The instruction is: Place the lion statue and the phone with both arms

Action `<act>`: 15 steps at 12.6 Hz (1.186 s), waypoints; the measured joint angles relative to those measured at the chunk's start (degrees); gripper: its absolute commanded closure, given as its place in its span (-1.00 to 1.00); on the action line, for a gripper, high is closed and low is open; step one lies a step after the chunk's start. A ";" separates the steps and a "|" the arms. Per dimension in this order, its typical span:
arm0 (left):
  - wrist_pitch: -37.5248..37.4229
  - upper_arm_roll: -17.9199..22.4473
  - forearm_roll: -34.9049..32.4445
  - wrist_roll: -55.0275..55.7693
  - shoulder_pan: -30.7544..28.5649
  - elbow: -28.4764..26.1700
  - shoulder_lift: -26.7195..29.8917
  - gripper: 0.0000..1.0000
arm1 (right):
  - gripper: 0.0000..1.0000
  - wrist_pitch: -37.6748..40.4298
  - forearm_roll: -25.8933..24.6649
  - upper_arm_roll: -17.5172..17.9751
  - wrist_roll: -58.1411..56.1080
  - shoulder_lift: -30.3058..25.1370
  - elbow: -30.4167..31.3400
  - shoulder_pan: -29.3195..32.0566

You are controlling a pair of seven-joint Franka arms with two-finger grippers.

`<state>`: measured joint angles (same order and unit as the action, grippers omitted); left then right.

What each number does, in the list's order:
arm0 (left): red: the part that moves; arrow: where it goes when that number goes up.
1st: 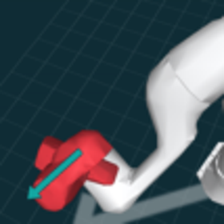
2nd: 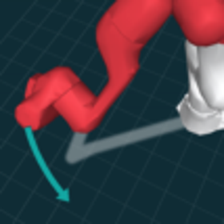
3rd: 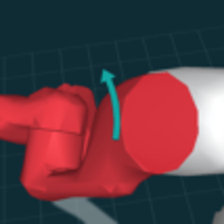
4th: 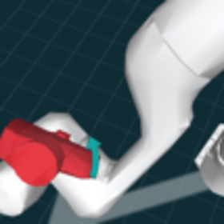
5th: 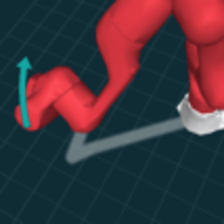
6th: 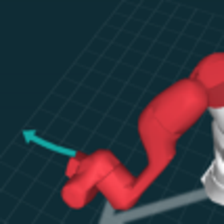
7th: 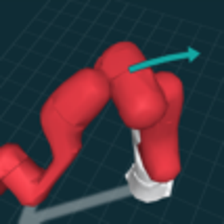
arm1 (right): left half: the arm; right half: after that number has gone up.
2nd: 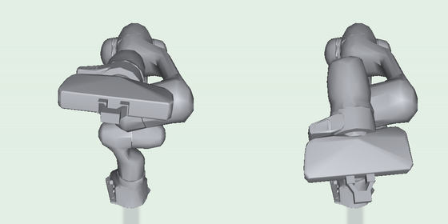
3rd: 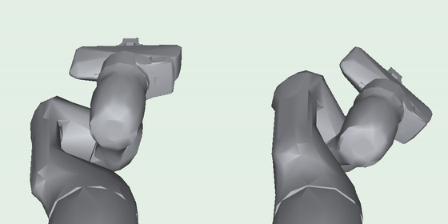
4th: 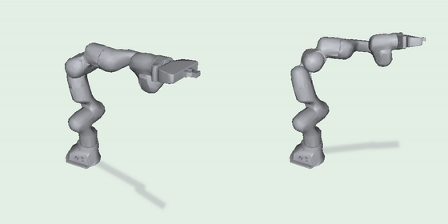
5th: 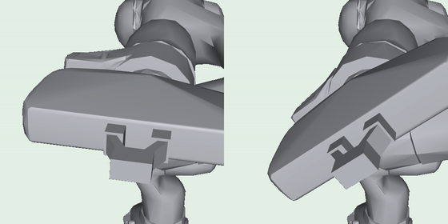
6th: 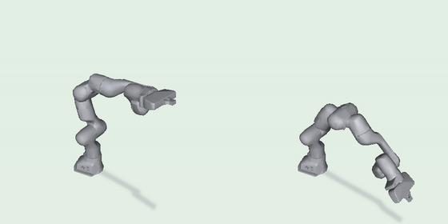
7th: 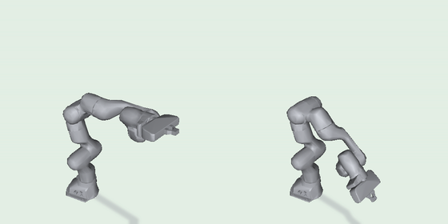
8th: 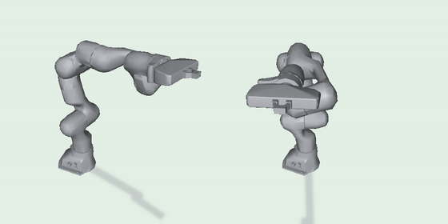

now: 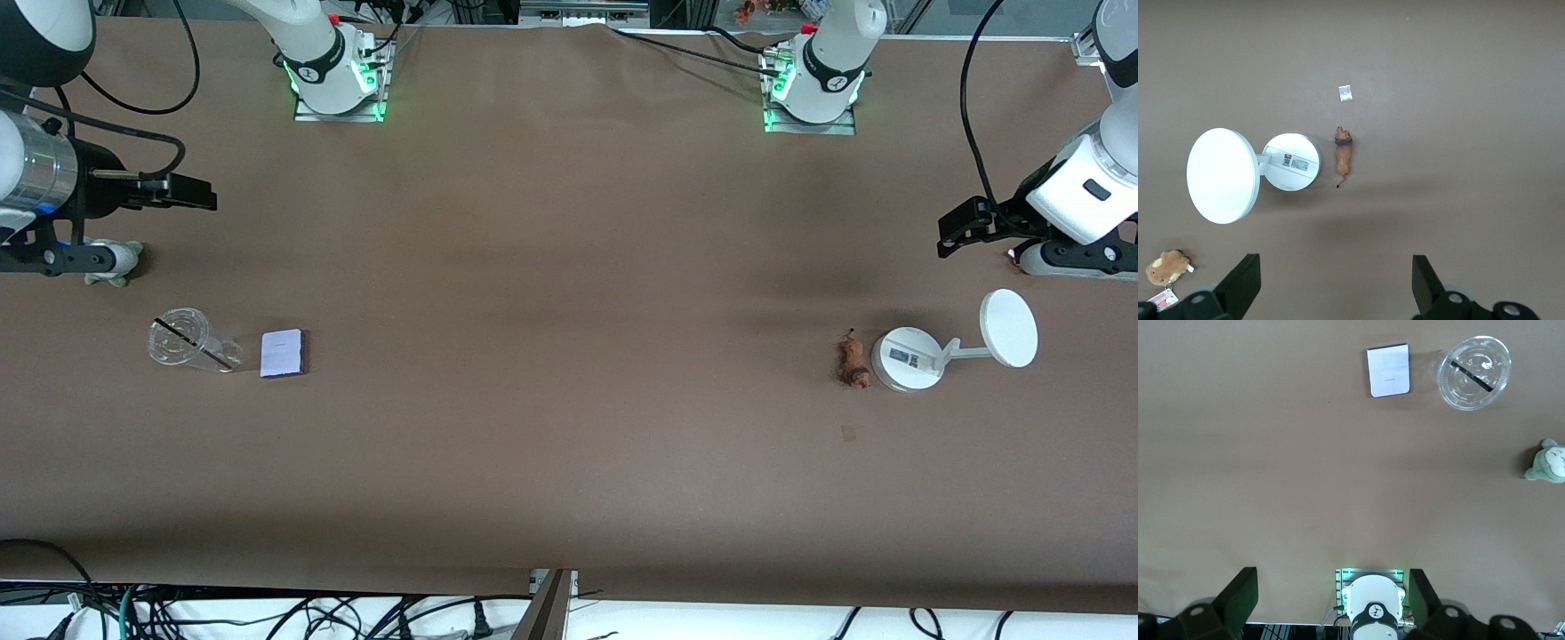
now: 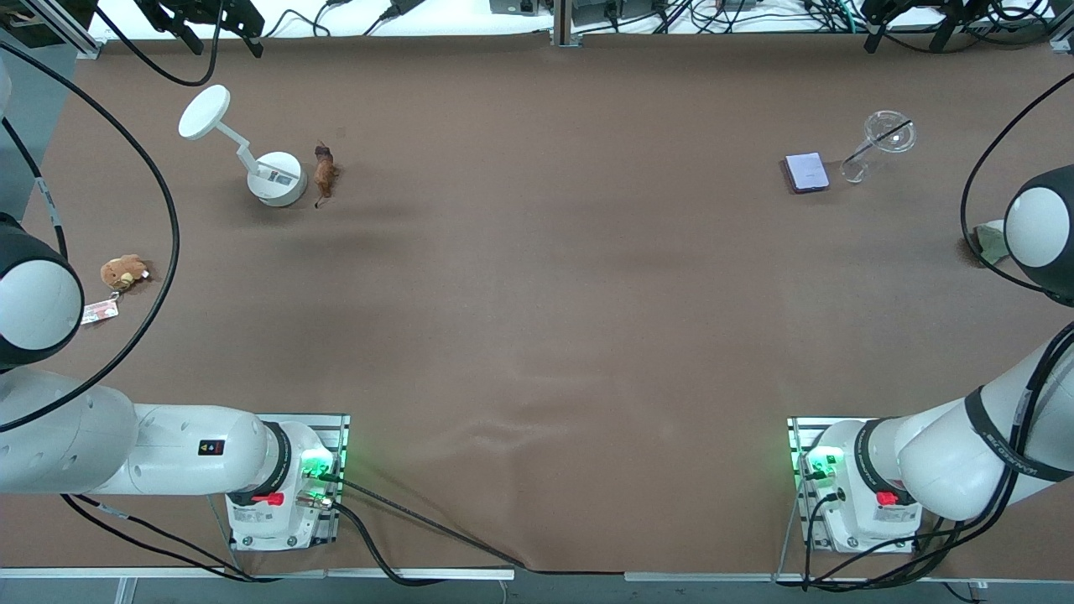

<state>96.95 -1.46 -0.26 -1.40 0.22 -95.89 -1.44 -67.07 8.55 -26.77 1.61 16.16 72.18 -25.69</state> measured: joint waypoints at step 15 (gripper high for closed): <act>-0.37 0.26 0.00 0.00 -0.09 0.00 0.00 -1.00 | -0.99 0.83 -4.31 19.55 -0.57 -3.40 1.50 20.29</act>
<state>96.58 -1.21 -0.26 -1.40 0.12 -95.89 -1.44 -66.24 4.23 -7.22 1.05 12.76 73.67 -5.40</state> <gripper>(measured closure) 0.000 0.000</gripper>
